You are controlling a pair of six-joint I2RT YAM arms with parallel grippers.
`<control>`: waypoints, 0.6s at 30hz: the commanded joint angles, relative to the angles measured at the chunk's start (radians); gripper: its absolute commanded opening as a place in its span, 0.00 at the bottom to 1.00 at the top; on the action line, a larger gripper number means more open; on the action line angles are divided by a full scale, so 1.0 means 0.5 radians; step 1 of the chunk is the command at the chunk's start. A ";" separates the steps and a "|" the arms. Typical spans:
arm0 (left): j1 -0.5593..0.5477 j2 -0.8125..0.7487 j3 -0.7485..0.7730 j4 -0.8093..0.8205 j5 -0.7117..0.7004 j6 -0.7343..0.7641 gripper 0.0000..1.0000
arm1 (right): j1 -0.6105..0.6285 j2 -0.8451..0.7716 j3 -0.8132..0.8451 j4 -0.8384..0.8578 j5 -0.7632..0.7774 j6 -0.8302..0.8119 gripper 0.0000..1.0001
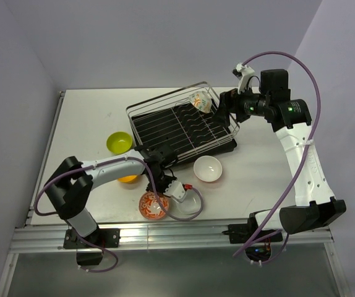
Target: Load the bowls into the dish rack
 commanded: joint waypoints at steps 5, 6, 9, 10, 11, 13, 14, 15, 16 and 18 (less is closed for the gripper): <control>-0.068 -0.132 -0.079 0.077 0.052 -0.278 0.00 | -0.023 -0.048 0.092 0.094 -0.063 0.042 1.00; -0.065 -0.141 -0.061 0.016 0.076 -0.327 0.00 | -0.032 -0.057 0.095 0.113 -0.069 0.060 1.00; -0.071 -0.200 0.016 -0.091 0.125 -0.416 0.00 | -0.069 -0.078 0.107 0.177 -0.097 0.125 1.00; -0.071 -0.224 0.034 -0.146 0.153 -0.437 0.00 | -0.084 -0.084 0.110 0.199 -0.106 0.149 1.00; -0.074 -0.285 0.074 -0.168 0.172 -0.468 0.00 | -0.100 -0.090 0.113 0.220 -0.133 0.201 1.00; -0.074 -0.356 0.117 -0.187 0.196 -0.563 0.00 | -0.149 -0.097 0.110 0.297 -0.161 0.235 1.00; -0.071 -0.432 0.160 -0.169 0.196 -0.663 0.00 | -0.167 -0.097 0.113 0.315 -0.228 0.302 1.00; -0.074 -0.475 0.181 -0.138 0.187 -0.737 0.00 | -0.204 -0.094 0.131 0.325 -0.277 0.309 1.00; -0.074 -0.521 0.227 -0.025 0.157 -0.823 0.00 | -0.219 -0.078 0.150 0.319 -0.333 0.318 1.00; -0.074 -0.656 0.264 0.089 0.132 -1.047 0.00 | -0.244 -0.026 0.214 0.294 -0.446 0.355 1.00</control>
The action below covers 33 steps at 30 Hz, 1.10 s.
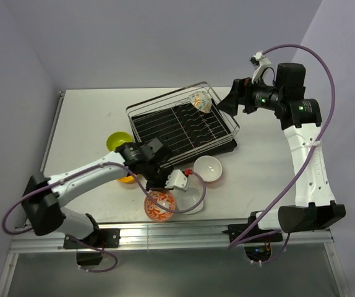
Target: Load the bowls into the dish rack
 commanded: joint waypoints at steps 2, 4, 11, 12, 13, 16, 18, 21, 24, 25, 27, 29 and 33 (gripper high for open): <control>-0.010 -0.330 0.259 0.317 -0.008 -0.605 0.00 | -0.076 0.020 0.188 0.116 -0.303 0.162 1.00; 0.002 -0.321 0.418 0.346 -0.079 -0.741 0.00 | -0.104 0.036 0.200 0.141 -0.337 0.208 1.00; 0.345 -0.373 0.621 0.809 -0.316 -1.483 0.00 | -0.104 0.036 0.059 0.334 -0.497 0.447 0.99; 0.376 -0.364 0.652 0.888 -0.334 -1.536 0.00 | -0.107 0.036 0.041 0.383 -0.515 0.469 0.99; 0.413 -0.333 0.713 0.916 -0.340 -1.588 0.00 | -0.104 0.039 0.022 0.407 -0.543 0.490 0.99; 0.609 -0.245 0.821 1.005 -0.227 -1.836 0.00 | -0.104 0.060 -0.024 0.475 -0.619 0.588 0.99; 0.680 -0.204 0.842 1.100 -0.123 -1.990 0.00 | -0.104 0.067 -0.091 0.573 -0.678 0.650 0.99; 0.772 -0.168 0.772 1.253 -0.138 -2.202 0.00 | -0.104 0.070 -0.214 0.723 -0.739 0.803 1.00; 0.827 -0.149 0.696 1.474 -0.123 -2.380 0.00 | -0.046 0.100 -0.239 0.742 -0.675 0.865 0.99; 0.830 -0.143 0.680 1.508 -0.132 -2.410 0.00 | -0.018 0.100 -0.239 0.757 -0.657 0.886 0.99; 0.839 -0.128 0.653 1.564 -0.132 -2.475 0.00 | 0.052 0.107 -0.248 0.800 -0.596 0.917 0.99; 0.864 -0.091 0.646 1.637 -0.089 -2.573 0.00 | 0.159 0.131 -0.226 0.791 -0.565 0.926 1.00; 0.913 -0.042 0.634 1.696 -0.046 -2.693 0.00 | 0.261 0.198 -0.226 0.822 -0.598 0.972 1.00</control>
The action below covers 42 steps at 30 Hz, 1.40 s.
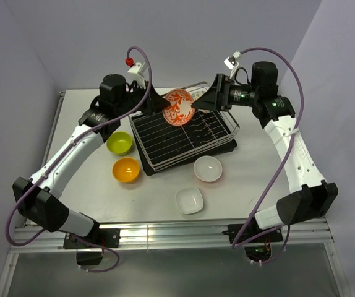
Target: Load the bowls into the dish rack
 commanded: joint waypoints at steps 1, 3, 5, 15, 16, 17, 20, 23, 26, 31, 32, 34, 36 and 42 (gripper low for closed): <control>0.040 -0.003 0.017 0.297 0.082 -0.235 0.00 | 0.060 0.044 0.025 0.127 -0.015 0.084 1.00; 0.040 0.003 -0.011 0.334 0.103 -0.254 0.00 | 0.091 0.072 0.038 0.112 0.031 0.081 1.00; 0.043 -0.003 -0.038 0.380 0.134 -0.297 0.00 | 0.112 0.100 0.050 0.084 0.114 0.069 1.00; 0.067 0.037 -0.134 0.570 0.262 -0.481 0.00 | 0.198 0.229 0.025 0.151 0.078 0.176 0.97; 0.070 0.040 -0.140 0.585 0.281 -0.502 0.00 | 0.205 0.235 0.022 0.157 0.068 0.191 0.96; 0.073 0.043 -0.146 0.613 0.293 -0.515 0.00 | 0.205 0.235 0.016 0.176 0.056 0.204 0.95; 0.089 0.049 -0.173 0.693 0.351 -0.591 0.00 | 0.208 0.247 -0.033 0.255 -0.033 0.280 0.93; 0.095 0.068 -0.170 0.708 0.376 -0.613 0.00 | 0.208 0.259 -0.073 0.332 -0.113 0.366 0.92; 0.098 0.068 -0.180 0.717 0.388 -0.619 0.00 | 0.208 0.268 -0.057 0.314 -0.116 0.357 0.85; 0.101 0.056 -0.204 0.696 0.379 -0.598 0.00 | 0.205 0.259 -0.060 0.317 -0.122 0.369 0.63; 0.104 0.059 -0.207 0.702 0.385 -0.598 0.00 | 0.205 0.256 -0.063 0.323 -0.125 0.373 0.59; 0.113 0.062 -0.210 0.696 0.391 -0.598 0.00 | 0.202 0.247 -0.064 0.311 -0.125 0.363 0.44; 0.119 0.071 -0.198 0.681 0.395 -0.589 0.00 | 0.199 0.241 -0.054 0.305 -0.128 0.348 0.18; 0.162 0.080 -0.198 0.656 0.462 -0.576 0.61 | 0.146 0.241 0.028 0.176 -0.048 0.223 0.00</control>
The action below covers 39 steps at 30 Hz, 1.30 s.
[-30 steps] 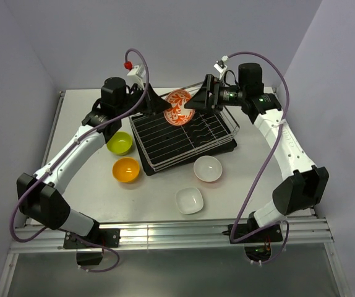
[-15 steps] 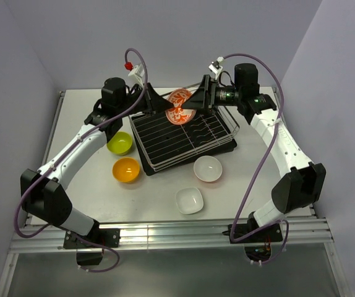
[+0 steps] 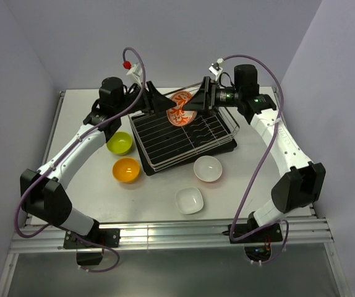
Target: Load the bowls into the dish rack
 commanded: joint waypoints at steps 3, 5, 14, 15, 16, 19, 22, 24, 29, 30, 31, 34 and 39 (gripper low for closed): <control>0.055 -0.053 0.021 0.111 0.109 0.007 0.70 | -0.080 -0.009 0.148 -0.123 0.086 -0.185 0.00; 0.071 -0.075 -0.004 0.087 0.115 0.019 0.72 | -0.105 -0.006 0.182 -0.181 0.111 -0.222 0.00; 0.203 -0.179 -0.034 -0.051 0.139 0.123 0.84 | -0.139 0.083 0.412 -0.595 0.512 -0.710 0.00; 0.224 -0.194 -0.037 -0.051 0.127 0.166 0.86 | -0.139 0.099 0.479 -0.647 0.580 -0.811 0.00; 0.236 -0.207 -0.041 -0.146 0.118 0.191 0.86 | -0.136 0.117 0.513 -0.751 0.659 -0.857 0.00; 0.270 -0.274 -0.080 -0.196 0.084 0.255 0.88 | -0.133 0.169 0.609 -0.892 0.914 -1.011 0.00; 0.310 -0.339 -0.132 -0.208 0.084 0.277 0.89 | -0.130 0.206 0.642 -0.954 1.153 -1.121 0.00; 0.335 -0.379 -0.160 -0.220 0.081 0.289 0.90 | -0.130 0.249 0.667 -0.976 1.300 -1.192 0.00; 0.350 -0.434 -0.194 -0.257 0.057 0.320 0.90 | -0.102 0.418 0.777 -1.086 1.583 -1.357 0.00; 0.353 -0.440 -0.203 -0.251 0.054 0.320 0.90 | -0.099 0.442 0.796 -1.095 1.650 -1.373 0.00; 0.356 -0.449 -0.215 -0.248 0.057 0.320 0.90 | -0.096 0.461 0.805 -1.105 1.687 -1.385 0.00; 0.362 -0.458 -0.240 -0.254 0.060 0.317 0.90 | -0.074 0.537 0.805 -1.111 1.825 -1.446 0.00; 0.372 -0.477 -0.258 -0.260 0.060 0.329 0.91 | -0.035 0.596 0.750 -1.096 1.985 -1.545 0.00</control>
